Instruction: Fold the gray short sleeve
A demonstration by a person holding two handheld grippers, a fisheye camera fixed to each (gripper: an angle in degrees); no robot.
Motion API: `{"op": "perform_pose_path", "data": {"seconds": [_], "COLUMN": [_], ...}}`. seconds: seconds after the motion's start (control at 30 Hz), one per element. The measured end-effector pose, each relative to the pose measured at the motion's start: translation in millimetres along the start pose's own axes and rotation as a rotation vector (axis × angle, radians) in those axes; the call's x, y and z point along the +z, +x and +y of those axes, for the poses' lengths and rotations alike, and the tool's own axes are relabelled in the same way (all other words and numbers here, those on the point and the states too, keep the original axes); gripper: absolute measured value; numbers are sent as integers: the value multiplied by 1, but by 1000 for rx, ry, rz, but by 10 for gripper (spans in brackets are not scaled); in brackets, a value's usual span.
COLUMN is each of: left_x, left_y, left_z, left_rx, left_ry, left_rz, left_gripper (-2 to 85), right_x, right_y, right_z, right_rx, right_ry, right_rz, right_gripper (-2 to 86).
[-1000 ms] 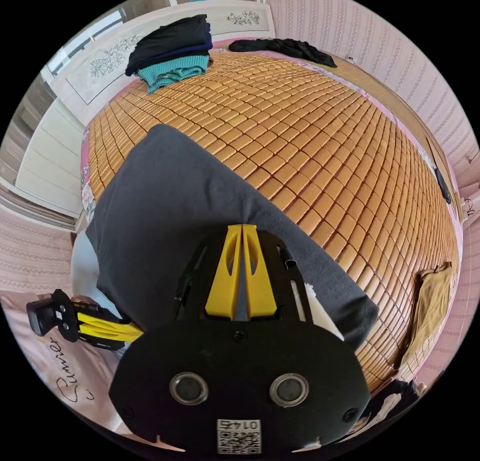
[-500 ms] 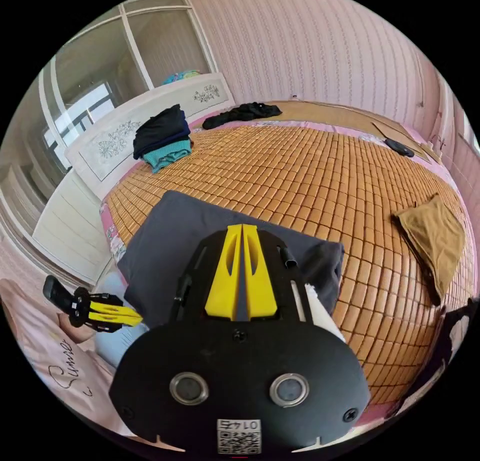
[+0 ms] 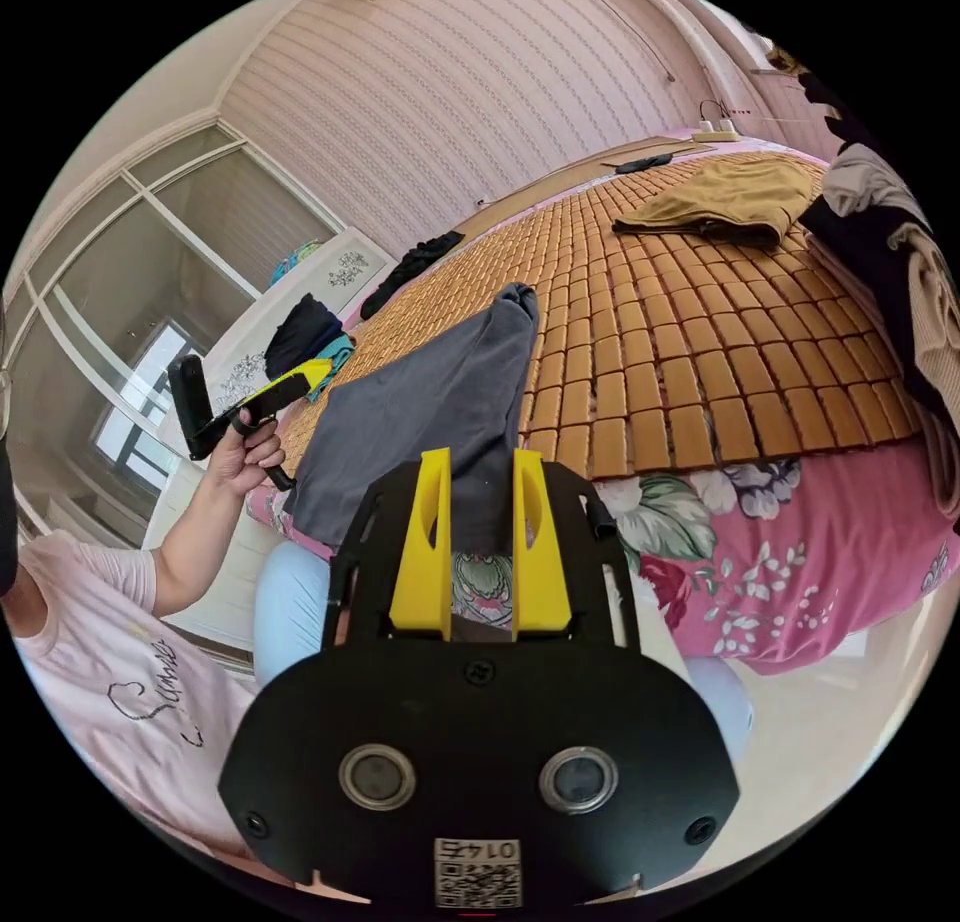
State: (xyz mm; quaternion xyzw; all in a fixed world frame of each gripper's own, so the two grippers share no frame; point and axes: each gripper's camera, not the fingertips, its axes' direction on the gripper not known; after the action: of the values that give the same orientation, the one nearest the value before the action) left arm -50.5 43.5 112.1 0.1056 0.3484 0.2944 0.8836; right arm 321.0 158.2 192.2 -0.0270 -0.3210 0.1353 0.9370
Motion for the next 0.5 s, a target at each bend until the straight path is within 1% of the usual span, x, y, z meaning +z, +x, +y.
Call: {"op": "perform_pose_path", "data": {"seconds": [0.1,0.3,0.5], "left_x": [31,108,197], "left_y": [-5,-6,-7], "left_z": [-35,-85,-114], "left_rx": [-13,29,42], "left_ry": [7,-80,-240], "left_rz": [37,-21,-118], "left_gripper": [49,65,86], "right_x": [6,8,6], "right_y": [8,28,34], "right_z": [3,15,20], "right_rx": [1,-25,-51], "right_ry": [26,36,24], "right_rz": [13,-66,-28], "right_gripper": [89,38,14]}}
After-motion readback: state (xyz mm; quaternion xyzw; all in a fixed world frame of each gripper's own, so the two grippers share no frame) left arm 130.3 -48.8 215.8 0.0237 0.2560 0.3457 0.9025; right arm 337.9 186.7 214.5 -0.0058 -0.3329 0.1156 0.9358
